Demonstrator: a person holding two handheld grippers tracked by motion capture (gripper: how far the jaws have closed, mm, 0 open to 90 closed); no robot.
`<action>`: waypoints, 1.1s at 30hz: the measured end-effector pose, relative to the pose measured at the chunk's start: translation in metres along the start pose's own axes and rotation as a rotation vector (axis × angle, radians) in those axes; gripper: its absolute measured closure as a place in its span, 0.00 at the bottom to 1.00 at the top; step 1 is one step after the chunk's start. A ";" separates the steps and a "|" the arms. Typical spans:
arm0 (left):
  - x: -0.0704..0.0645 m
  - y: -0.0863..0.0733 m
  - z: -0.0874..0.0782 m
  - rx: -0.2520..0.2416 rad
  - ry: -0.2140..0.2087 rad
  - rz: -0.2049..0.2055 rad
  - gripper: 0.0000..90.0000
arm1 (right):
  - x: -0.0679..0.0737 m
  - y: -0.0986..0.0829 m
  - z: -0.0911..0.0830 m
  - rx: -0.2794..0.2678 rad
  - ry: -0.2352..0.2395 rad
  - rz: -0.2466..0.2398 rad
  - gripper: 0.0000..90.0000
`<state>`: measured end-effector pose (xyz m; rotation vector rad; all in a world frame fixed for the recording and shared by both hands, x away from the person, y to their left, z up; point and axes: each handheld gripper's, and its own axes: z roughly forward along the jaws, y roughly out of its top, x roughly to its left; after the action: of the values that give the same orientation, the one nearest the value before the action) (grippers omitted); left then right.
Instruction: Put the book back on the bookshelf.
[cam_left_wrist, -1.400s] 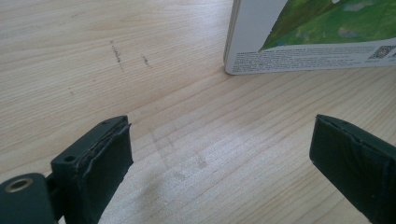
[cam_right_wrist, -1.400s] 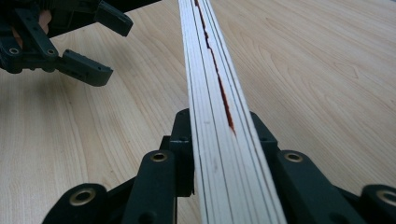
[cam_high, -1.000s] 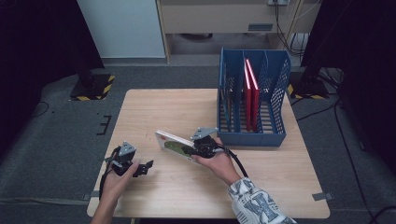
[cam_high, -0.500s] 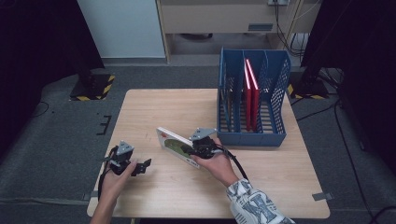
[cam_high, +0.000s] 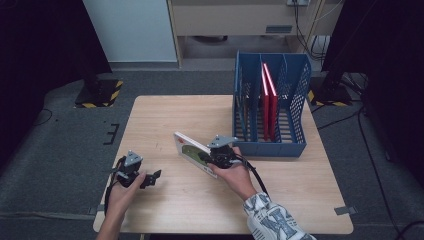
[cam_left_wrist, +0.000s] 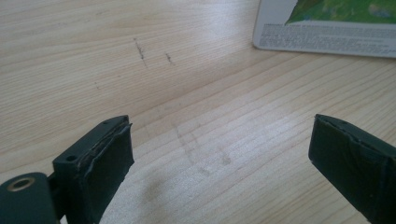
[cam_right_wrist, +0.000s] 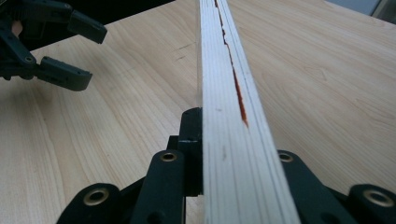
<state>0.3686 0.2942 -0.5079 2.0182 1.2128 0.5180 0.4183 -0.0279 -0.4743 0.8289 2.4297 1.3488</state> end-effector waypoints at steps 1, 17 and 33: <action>0.000 0.000 0.000 0.003 0.001 0.004 0.06 | -0.001 0.000 -0.001 -0.002 -0.003 0.002 0.84; 0.000 -0.005 0.007 0.079 0.013 0.029 0.06 | -0.013 -0.008 -0.022 -0.038 -0.067 0.034 0.84; 0.000 -0.007 0.010 0.104 0.018 0.030 0.06 | -0.015 -0.010 -0.045 -0.067 -0.084 0.033 0.84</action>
<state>0.3709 0.2929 -0.5198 2.1259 1.2454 0.4978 0.4058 -0.0726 -0.4593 0.8944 2.3048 1.3705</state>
